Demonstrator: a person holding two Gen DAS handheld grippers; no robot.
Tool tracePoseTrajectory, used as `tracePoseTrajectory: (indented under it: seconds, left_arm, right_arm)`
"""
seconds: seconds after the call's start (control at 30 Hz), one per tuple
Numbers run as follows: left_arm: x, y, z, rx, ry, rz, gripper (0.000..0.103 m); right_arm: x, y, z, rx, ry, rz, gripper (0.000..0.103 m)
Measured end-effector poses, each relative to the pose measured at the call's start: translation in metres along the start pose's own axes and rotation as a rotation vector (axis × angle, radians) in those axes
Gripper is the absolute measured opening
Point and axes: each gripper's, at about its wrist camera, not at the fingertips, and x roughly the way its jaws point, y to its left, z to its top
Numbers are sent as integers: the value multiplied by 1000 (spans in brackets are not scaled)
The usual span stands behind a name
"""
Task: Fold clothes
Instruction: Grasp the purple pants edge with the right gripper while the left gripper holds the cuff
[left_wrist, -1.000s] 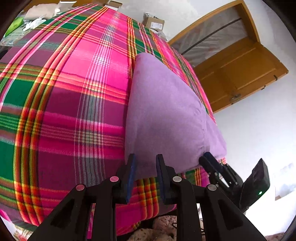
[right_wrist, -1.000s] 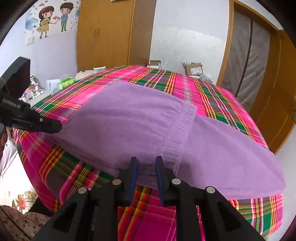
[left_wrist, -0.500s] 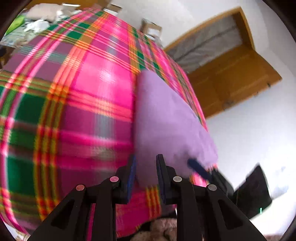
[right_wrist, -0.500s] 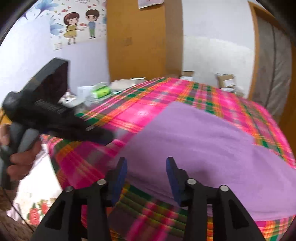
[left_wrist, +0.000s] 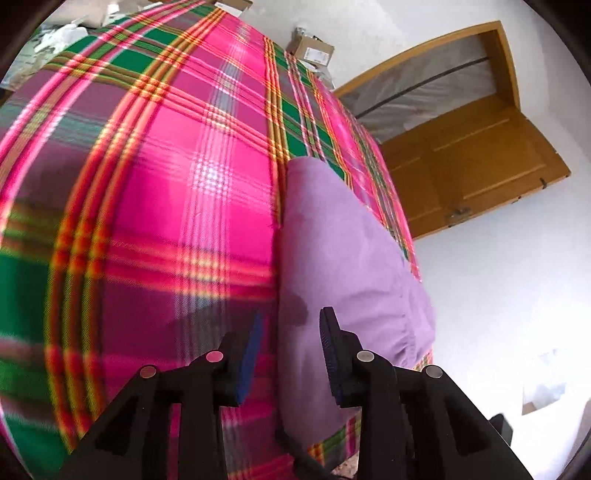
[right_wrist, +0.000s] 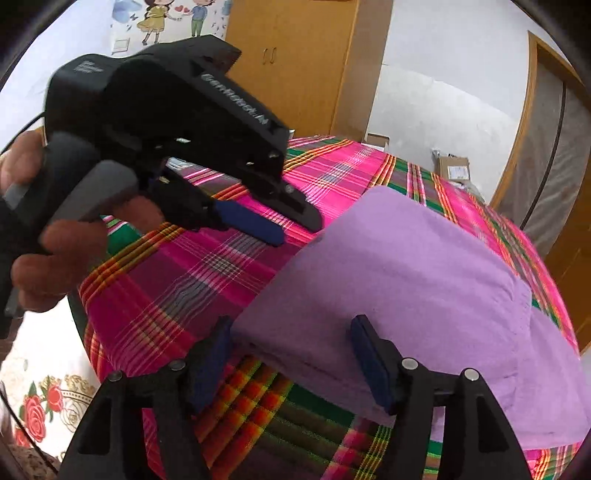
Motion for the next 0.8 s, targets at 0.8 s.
tracePoseTrajectory:
  seconds: [0.8]
  left_arm:
    - [72,-13,64,-120,139,-87,32]
  right_arm:
    - [-45,-15,5,80,-112,103,16]
